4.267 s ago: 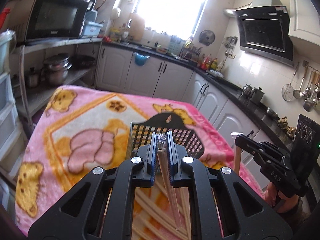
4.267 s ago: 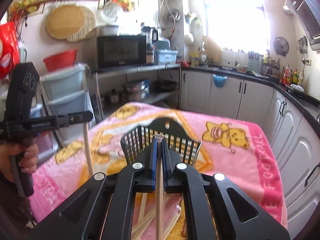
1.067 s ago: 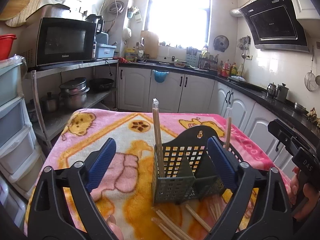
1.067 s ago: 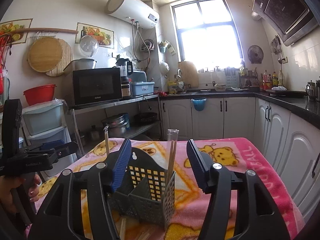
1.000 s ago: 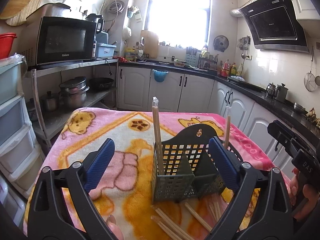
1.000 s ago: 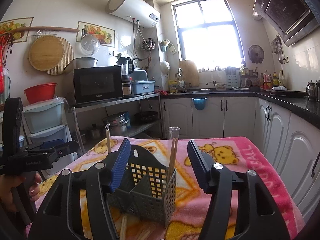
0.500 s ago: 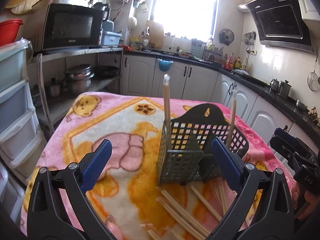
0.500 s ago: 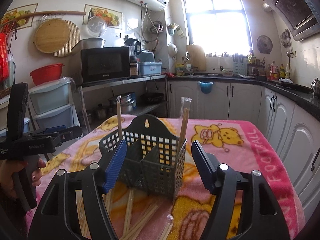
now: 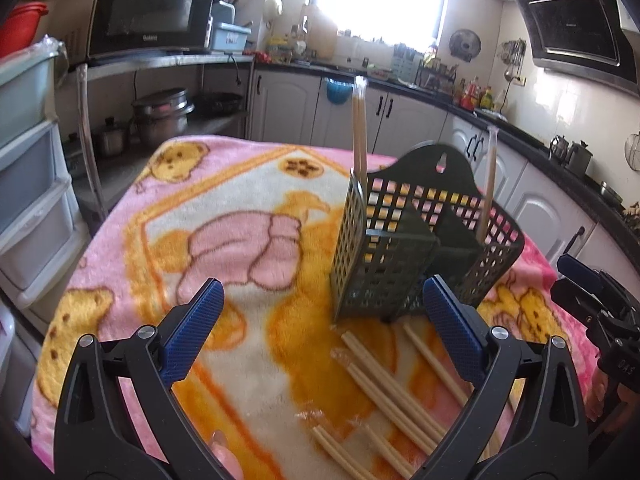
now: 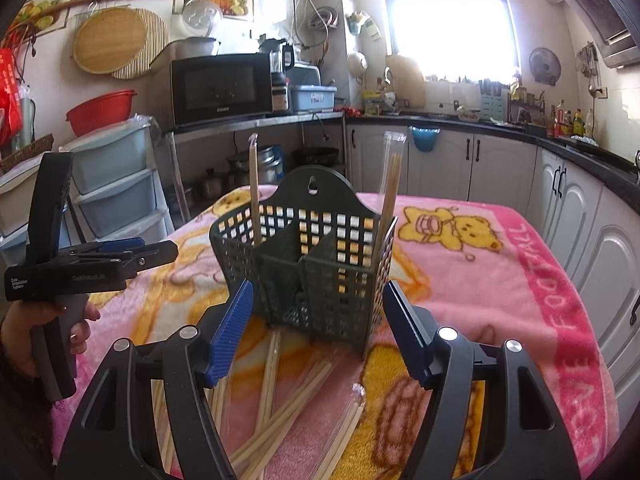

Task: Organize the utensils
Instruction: 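Move both grippers back down toward the chopsticks beside the caddy, then close the left gripper on a wrapped chopstick while the right gripper grasps another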

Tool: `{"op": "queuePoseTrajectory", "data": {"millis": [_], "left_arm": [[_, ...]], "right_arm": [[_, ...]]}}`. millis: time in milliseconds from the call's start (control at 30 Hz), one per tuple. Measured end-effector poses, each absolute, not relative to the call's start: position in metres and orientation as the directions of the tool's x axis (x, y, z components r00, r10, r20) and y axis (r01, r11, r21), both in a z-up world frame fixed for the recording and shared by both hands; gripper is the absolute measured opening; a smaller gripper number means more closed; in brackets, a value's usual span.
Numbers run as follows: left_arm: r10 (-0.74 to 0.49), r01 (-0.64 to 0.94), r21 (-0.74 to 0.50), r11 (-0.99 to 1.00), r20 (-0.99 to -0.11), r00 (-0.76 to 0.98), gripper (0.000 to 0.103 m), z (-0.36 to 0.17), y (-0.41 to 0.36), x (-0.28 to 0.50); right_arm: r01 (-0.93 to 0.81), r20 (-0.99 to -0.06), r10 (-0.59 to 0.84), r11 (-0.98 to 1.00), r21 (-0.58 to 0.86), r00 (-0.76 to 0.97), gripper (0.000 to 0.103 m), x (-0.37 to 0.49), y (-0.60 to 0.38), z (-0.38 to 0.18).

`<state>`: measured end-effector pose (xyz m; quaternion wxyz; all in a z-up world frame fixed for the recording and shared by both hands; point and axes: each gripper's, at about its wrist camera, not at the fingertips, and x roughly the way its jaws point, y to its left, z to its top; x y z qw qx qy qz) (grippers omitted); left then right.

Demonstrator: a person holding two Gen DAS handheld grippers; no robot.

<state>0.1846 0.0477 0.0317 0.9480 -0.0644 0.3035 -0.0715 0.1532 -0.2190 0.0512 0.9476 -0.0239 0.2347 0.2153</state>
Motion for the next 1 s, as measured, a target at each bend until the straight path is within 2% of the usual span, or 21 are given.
{"op": "queuePoseTrajectory", "data": {"millis": [133, 233, 333, 533, 733, 1000], "left_arm": [[-0.190, 0.088, -0.193, 0.977, -0.615, 0.765, 0.073, 0.016, 0.051, 0.189], [-0.201, 0.091, -0.199, 0.976, -0.645, 0.737, 0.063, 0.006, 0.050, 0.191], [-0.218, 0.099, -0.212, 0.972, -0.671, 0.709, 0.058, -0.005, 0.049, 0.193], [-0.276, 0.118, -0.264, 0.957, -0.713, 0.645, 0.053, -0.021, 0.046, 0.200], [-0.306, 0.125, -0.290, 0.949, -0.745, 0.593, 0.046, -0.036, 0.044, 0.210], [-0.322, 0.121, -0.309, 0.943, -0.766, 0.556, 0.043, -0.048, 0.043, 0.224]], "right_arm": [[-0.424, -0.495, 0.395, 0.904, 0.058, 0.774, 0.065, 0.157, -0.217, 0.045], [-0.428, -0.525, 0.389, 0.902, 0.052, 0.757, 0.065, 0.159, -0.214, 0.038], [-0.435, -0.555, 0.389, 0.899, 0.053, 0.736, 0.065, 0.162, -0.211, 0.031], [-0.435, -0.614, 0.384, 0.898, 0.074, 0.689, 0.064, 0.171, -0.207, 0.015], [-0.408, -0.676, 0.380, 0.904, 0.127, 0.631, 0.057, 0.189, -0.208, -0.002], [-0.377, -0.723, 0.394, 0.905, 0.198, 0.567, 0.051, 0.215, -0.203, -0.019]]}}
